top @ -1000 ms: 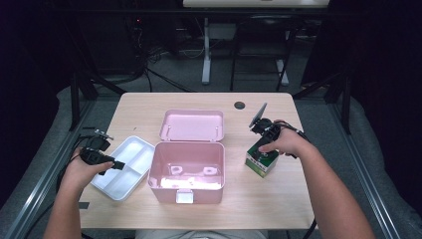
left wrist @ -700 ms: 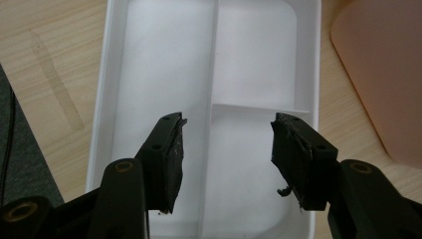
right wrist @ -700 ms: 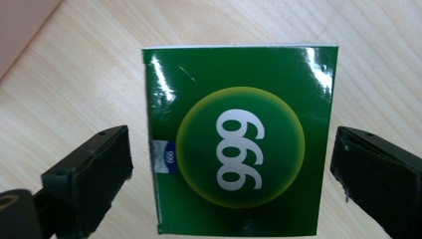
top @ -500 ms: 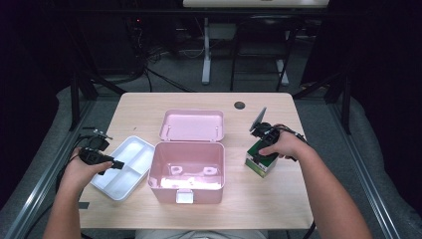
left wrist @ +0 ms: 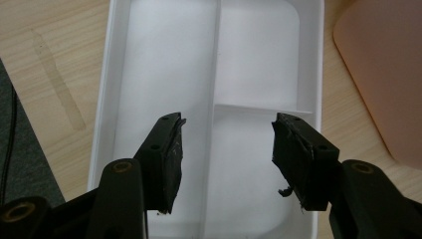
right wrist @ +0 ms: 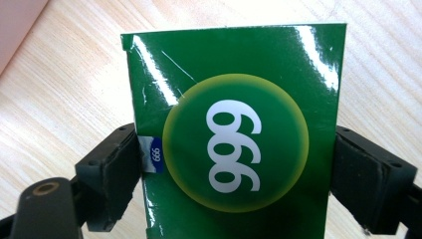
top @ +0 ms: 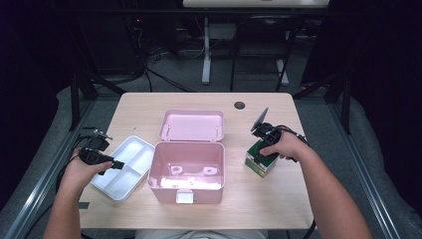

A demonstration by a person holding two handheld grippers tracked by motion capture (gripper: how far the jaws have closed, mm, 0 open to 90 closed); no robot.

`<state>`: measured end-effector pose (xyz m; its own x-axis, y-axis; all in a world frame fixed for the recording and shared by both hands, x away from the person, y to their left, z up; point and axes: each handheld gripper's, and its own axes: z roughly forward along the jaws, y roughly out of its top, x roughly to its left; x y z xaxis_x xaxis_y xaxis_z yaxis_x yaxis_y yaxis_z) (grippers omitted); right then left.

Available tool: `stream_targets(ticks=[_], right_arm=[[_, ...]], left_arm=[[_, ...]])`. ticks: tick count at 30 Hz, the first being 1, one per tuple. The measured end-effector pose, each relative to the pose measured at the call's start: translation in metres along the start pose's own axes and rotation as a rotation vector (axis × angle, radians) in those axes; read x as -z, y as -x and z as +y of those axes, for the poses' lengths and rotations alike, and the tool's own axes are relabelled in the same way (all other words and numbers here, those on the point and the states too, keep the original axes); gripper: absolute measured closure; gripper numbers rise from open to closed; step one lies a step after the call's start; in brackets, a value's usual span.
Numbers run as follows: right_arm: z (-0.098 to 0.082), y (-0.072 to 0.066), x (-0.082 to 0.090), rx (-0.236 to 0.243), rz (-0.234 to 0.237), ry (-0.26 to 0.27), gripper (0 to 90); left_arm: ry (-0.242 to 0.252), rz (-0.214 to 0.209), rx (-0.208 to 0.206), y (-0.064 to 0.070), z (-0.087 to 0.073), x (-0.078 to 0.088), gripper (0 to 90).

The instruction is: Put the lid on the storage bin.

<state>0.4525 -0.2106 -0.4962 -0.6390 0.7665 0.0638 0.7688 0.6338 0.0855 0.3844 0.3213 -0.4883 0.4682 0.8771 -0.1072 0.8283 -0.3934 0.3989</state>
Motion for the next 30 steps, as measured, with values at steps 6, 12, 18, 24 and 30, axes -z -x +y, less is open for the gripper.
stream_targets(ticks=[6, 12, 18, 24, 30], right_arm=[[0.002, -0.004, 0.002, 0.006, 0.0, -0.005, 15.1], [0.002, -0.007, 0.006, 0.017, 0.014, 0.0, 15.3], [0.002, -0.01, 0.017, 0.043, 0.011, 0.011, 15.5], [0.003, -0.017, 0.035, 0.094, 0.008, 0.016, 15.6], [0.006, -0.026, 0.057, 0.146, 0.0, 0.045, 15.6]], left_arm=[[0.003, 0.003, 0.003, 0.0, 0.0, 0.0, 45.5], [0.003, 0.002, 0.003, 0.0, 0.0, 0.001, 45.5], [0.008, 0.002, 0.001, 0.0, 0.0, 0.001, 45.5], [0.009, 0.0, 0.0, 0.001, -0.001, 0.002, 45.5], [0.013, -0.001, 0.002, 0.0, -0.001, 0.002, 45.5]])
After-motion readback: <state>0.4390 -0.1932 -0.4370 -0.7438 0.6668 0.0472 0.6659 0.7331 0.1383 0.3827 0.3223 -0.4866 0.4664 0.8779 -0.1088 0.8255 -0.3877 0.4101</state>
